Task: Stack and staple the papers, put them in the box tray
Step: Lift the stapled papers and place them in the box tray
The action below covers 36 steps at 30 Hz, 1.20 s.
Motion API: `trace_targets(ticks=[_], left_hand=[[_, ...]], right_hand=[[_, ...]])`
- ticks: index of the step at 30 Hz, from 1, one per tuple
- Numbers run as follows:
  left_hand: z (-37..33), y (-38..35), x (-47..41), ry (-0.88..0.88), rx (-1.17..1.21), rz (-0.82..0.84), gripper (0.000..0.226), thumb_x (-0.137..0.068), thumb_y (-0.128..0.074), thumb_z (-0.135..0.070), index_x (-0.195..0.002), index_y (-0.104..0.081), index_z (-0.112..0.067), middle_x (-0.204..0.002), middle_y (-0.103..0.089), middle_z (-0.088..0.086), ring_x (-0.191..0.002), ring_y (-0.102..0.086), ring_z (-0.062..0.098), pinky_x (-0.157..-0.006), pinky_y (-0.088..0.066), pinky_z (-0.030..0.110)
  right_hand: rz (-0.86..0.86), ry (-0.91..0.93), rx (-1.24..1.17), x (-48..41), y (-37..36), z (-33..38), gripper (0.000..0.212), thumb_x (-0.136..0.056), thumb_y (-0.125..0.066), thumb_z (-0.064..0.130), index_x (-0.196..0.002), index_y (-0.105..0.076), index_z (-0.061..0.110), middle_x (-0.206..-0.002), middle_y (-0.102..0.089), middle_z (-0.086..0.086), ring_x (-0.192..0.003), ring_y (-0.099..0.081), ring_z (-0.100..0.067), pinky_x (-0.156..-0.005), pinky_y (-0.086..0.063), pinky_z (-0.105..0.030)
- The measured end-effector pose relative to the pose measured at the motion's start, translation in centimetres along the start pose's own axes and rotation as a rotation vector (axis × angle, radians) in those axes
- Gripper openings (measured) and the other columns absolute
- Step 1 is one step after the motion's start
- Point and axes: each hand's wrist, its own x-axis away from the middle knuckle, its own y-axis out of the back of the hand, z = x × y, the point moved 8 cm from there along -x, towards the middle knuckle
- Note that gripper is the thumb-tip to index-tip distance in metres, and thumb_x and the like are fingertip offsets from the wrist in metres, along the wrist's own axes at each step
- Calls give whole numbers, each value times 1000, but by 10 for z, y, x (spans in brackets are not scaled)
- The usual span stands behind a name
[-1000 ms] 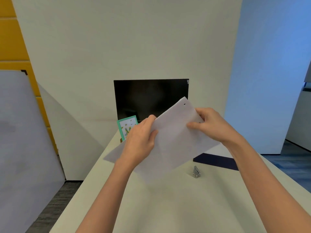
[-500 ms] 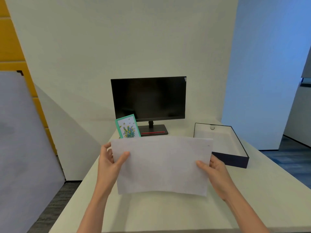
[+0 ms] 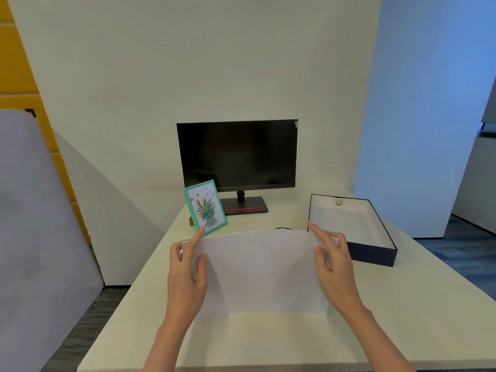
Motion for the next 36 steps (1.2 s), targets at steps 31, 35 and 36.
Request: trace_targets(ticks=[31, 35, 36], left_hand=[[-115, -91, -72, -159, -352, 642, 22, -96, -49, -28, -118, -51, -22, -106, -62, -4, -97, -59, 20, -85, -48, 34], [-103, -118, -73, 114, -65, 592, 20, -93, -54, -22, -108, -58, -10, -101, -62, 2, -95, -60, 25, -83, -49, 38], [-94, -131, -68, 193, -7, 600, 20, -92, -55, -21, -107, -60, -9, -101, -64, 5, -94, -61, 26, -82, -50, 40]], right_hand=[[-294, -366, -218, 5, 59, -54, 85, -86, -68, 28, -148, -12, 39, -146, -24, 5, -135, -31, -10, -104, -32, -31], [-78, -703, -455, 24, 43, -88, 80, -80, -70, 38, -147, -27, 29, -136, -51, 2, -124, -50, -19, -103, -38, -36], [25, -746, -501, 31, 34, -90, 68, -81, -67, 38, -141, -38, 26, -125, -61, 2, -115, -58, -20, -97, -44, -38]])
